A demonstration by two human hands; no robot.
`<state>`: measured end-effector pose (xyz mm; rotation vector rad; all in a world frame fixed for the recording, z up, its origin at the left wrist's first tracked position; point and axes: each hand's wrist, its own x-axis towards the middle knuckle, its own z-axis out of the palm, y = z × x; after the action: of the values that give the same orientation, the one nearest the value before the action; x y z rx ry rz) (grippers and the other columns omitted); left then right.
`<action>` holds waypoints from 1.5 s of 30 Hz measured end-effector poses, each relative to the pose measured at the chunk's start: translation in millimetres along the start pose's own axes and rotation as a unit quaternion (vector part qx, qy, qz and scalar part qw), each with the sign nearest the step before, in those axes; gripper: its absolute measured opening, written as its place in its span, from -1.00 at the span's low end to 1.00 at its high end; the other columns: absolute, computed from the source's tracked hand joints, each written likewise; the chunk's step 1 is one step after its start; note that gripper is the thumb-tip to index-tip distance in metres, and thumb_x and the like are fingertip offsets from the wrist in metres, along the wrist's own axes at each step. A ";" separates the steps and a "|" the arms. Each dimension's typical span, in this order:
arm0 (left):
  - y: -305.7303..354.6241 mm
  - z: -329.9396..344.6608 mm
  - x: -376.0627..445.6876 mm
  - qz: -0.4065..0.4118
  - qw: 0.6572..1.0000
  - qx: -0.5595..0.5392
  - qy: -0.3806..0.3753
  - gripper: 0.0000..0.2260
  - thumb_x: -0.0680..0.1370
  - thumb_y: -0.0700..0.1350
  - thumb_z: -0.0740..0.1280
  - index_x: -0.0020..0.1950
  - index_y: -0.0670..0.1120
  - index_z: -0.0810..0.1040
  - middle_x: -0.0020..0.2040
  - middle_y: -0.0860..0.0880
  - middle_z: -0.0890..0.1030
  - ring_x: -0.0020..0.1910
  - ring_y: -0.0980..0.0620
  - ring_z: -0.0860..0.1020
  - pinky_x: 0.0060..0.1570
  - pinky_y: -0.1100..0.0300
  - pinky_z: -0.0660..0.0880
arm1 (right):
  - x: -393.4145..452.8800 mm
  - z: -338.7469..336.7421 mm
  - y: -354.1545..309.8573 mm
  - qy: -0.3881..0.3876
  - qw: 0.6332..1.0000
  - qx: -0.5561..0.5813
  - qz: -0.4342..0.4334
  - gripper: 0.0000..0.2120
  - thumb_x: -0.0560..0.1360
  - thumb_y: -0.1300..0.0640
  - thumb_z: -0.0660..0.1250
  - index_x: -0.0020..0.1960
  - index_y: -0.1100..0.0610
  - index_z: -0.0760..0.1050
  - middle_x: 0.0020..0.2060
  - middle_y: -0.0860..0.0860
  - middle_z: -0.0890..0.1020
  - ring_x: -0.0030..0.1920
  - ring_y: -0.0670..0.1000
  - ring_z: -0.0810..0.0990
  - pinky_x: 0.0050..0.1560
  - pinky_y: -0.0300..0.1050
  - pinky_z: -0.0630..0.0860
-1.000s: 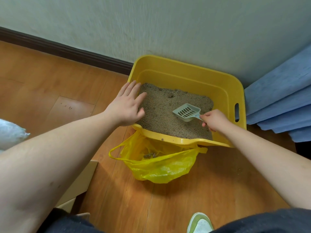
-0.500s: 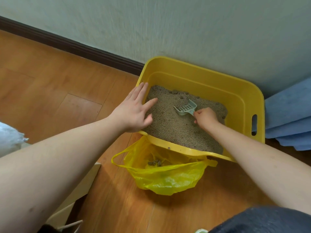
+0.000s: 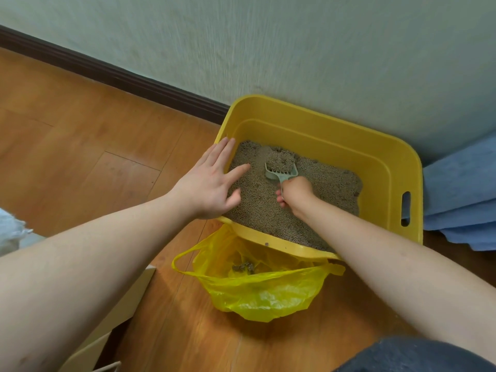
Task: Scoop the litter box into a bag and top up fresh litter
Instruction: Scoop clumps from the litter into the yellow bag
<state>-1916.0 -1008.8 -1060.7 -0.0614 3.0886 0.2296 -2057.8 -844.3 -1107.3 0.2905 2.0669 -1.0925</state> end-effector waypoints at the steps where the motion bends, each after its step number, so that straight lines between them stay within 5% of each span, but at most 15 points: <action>1: 0.5 -0.7 0.0 -0.001 1.000 -0.002 0.001 -0.39 0.50 0.19 -0.02 0.51 0.00 0.31 0.56 -0.34 0.01 0.56 -0.26 -0.07 0.52 -0.12 -0.09 | 1.5 8.0 -6.4 -0.005 0.999 0.042 0.015 -0.71 0.64 0.25 0.06 0.29 0.33 0.39 -0.33 0.08 0.48 -0.45 -0.03 0.43 -0.62 -0.29 0.38; 7: 1.9 -2.7 0.3 -0.005 1.000 -0.008 -0.004 -0.38 0.49 0.18 -0.02 0.51 0.00 0.30 0.56 -0.33 0.00 0.57 -0.24 -0.09 0.52 -0.09 -0.12 | 9.5 40.1 -16.4 0.015 0.988 0.144 0.043 -0.77 0.63 0.28 0.00 0.13 0.22 0.42 -0.44 0.08 0.47 -0.50 -0.01 0.41 -0.59 -0.26 0.36; 10: 1.7 -2.8 -0.1 -0.005 1.000 -0.008 -0.004 -0.39 0.49 0.18 -0.02 0.51 0.01 0.30 0.56 -0.33 -0.01 0.57 -0.23 -0.10 0.51 -0.08 -0.14 | 8.8 42.8 -5.1 0.024 0.990 0.129 0.041 -0.71 0.66 0.20 0.02 -0.12 0.24 0.43 -0.40 0.06 0.47 -0.48 -0.02 0.40 -0.55 -0.23 0.34; 17: 2.2 -2.6 -0.6 -0.008 1.000 -0.010 -0.008 -0.39 0.50 0.18 -0.01 0.52 0.02 0.29 0.57 -0.31 -0.01 0.57 -0.21 -0.11 0.51 -0.07 -0.14 | 20.2 37.1 26.5 0.025 0.995 0.093 -0.010 -0.76 0.67 0.13 0.01 0.19 0.20 0.39 -0.32 0.02 0.50 -0.39 -0.05 0.41 -0.31 -0.15 0.40; 36: 1.6 -3.0 -0.4 -0.009 1.000 -0.007 -0.005 -0.41 0.50 0.19 0.02 0.51 0.04 0.29 0.57 -0.29 0.00 0.57 -0.21 -0.11 0.49 -0.01 -0.22 | 12.3 39.3 19.5 0.012 0.985 0.170 -0.032 -0.80 0.65 0.20 0.04 -0.04 0.16 0.42 -0.25 0.04 0.52 -0.31 -0.05 0.45 -0.22 -0.19 0.48; 39: 1.6 -2.7 -0.1 -0.007 1.000 -0.008 -0.003 -0.41 0.50 0.19 0.01 0.51 0.03 0.30 0.57 -0.29 0.02 0.57 -0.21 -0.09 0.49 -0.01 -0.21 | 11.1 41.8 11.7 0.018 0.985 0.170 -0.021 -0.78 0.65 0.23 0.03 -0.03 0.19 0.44 -0.29 0.05 0.53 -0.35 -0.05 0.46 -0.27 -0.20 0.47; 45: 1.2 -2.7 0.2 -0.008 1.000 -0.006 -0.004 -0.40 0.50 0.19 0.00 0.51 0.03 0.30 0.57 -0.30 0.01 0.57 -0.21 -0.10 0.49 -0.01 -0.22 | 1.0 44.0 -8.6 0.021 0.982 0.182 0.046 -0.66 0.61 0.32 -0.02 0.29 0.32 0.40 -0.37 0.08 0.49 -0.45 -0.03 0.40 -0.60 -0.30 0.40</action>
<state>-1916.4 -1008.0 -1057.9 -0.0862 3.0767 0.2476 -2039.9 -884.1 -1117.7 0.5883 1.8599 -1.4158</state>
